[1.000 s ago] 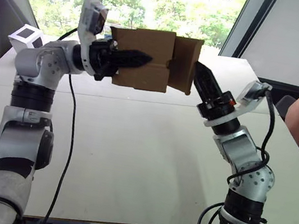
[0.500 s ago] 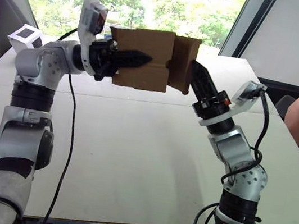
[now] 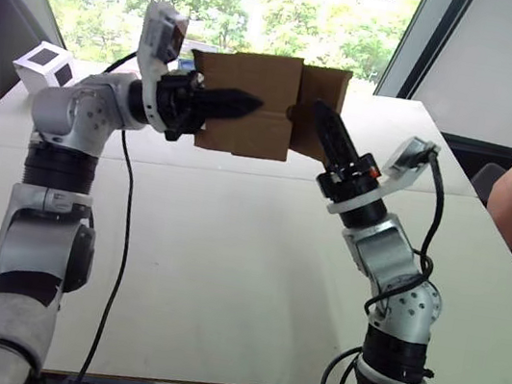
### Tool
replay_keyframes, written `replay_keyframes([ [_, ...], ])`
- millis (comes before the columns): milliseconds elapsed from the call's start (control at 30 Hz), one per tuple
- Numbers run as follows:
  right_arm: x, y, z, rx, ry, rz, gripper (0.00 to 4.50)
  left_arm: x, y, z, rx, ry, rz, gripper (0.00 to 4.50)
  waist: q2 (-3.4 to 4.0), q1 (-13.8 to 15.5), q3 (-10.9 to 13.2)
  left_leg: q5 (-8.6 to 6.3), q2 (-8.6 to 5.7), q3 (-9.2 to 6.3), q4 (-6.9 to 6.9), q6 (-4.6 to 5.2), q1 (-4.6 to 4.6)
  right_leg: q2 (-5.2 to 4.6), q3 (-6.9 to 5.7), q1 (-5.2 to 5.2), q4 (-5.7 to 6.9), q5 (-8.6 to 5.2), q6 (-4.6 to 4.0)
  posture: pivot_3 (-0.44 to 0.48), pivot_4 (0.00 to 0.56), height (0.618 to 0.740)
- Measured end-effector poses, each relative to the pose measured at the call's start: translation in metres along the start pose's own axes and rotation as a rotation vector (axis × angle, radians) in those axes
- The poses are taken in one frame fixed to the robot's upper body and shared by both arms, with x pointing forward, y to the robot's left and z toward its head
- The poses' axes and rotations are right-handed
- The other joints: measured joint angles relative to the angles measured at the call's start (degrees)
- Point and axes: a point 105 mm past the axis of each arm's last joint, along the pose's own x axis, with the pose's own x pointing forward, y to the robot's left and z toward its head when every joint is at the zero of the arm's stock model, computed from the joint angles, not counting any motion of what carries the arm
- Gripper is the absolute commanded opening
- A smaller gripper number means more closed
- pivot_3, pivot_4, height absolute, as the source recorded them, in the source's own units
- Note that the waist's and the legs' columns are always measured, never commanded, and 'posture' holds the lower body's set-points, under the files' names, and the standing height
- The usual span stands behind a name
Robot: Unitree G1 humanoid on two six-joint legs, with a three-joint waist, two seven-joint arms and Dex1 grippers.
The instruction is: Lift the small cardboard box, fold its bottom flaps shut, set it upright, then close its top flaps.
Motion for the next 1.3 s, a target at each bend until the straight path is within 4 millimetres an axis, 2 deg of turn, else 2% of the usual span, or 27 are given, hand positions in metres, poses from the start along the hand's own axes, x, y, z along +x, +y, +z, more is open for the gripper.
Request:
replay_keyframes([
  [233, 0.001, 0.012, -0.004, -0.006, 0.008, 0.037, 3.07, 0.000, 0.001, 0.000, 0.006, 0.000, 0.002, 0.00, 0.00, 0.04, 0.00, 0.00, 0.00, 0.00, 0.00, 0.00, 0.00, 0.00, 0.00, 0.00, 0.00, 0.00, 0.00, 0.000, 0.150, 0.737],
  [367, -0.011, 0.011, -0.005, -0.037, 0.042, 0.041, 3.07, -0.001, 0.001, 0.000, 0.002, -0.004, 0.005, 0.00, 0.00, 0.11, 0.00, -0.01, -0.01, 0.00, 0.01, 0.01, 0.00, 0.00, 0.00, 0.02, -0.01, 0.00, 0.00, 0.000, 0.150, 0.737],
  [433, -0.020, 0.004, 0.003, -0.075, 0.050, 0.019, 3.07, -0.003, 0.000, 0.002, 0.000, -0.009, 0.007, 0.00, 0.00, 0.10, 0.00, -0.01, -0.01, 0.01, 0.01, 0.02, 0.00, 0.00, 0.00, 0.02, -0.01, 0.00, 0.00, 0.000, 0.150, 0.737],
  [633, -0.027, -0.001, 0.021, -0.135, 0.040, 0.008, 3.07, -0.003, 0.000, 0.003, -0.001, -0.014, 0.007, 0.00, 0.00, 0.05, 0.00, -0.02, 0.00, 0.00, 0.02, 0.04, 0.00, 0.02, 0.00, 0.02, -0.01, 0.00, 0.00, 0.000, 0.150, 0.737],
  [733, -0.029, -0.007, 0.032, -0.124, -0.002, -0.009, 2.42, -0.003, 0.000, 0.003, -0.008, -0.014, 0.007, 0.00, 0.00, 0.09, 0.00, -0.02, 0.01, 0.00, 0.02, 0.04, 0.00, 0.02, 0.00, 0.02, -0.01, -0.01, 0.00, 0.000, 0.150, 0.737],
  [833, -0.028, -0.008, 0.037, -0.079, -0.054, -0.003, 1.23, -0.003, 0.000, 0.003, -0.012, -0.014, 0.009, 0.00, 0.00, 0.06, 0.00, -0.02, 0.01, 0.00, 0.02, 0.04, 0.00, 0.02, 0.00, 0.02, -0.01, 0.00, 0.00, 0.000, 0.150, 0.737],
  [1067, -0.026, -0.020, 0.035, 0.004, -0.094, -0.022, 1.23, -0.003, 0.000, 0.003, -0.011, -0.014, 0.012, 0.00, 0.00, 0.13, 0.00, -0.02, 0.01, 0.00, 0.02, 0.04, 0.00, 0.01, 0.00, 0.02, 0.00, 0.00, 0.00, 0.000, 0.150, 0.737],
  [1300, -0.019, -0.014, 0.025, 0.024, -0.069, 0.018, 1.23, -0.003, 0.000, 0.003, -0.011, -0.014, 0.013, 0.00, 0.00, 0.05, 0.00, -0.02, 0.01, 0.00, 0.02, 0.04, 0.00, 0.02, 0.00, 0.01, 0.00, 0.00, 0.00, 0.000, 0.150, 0.737],
])
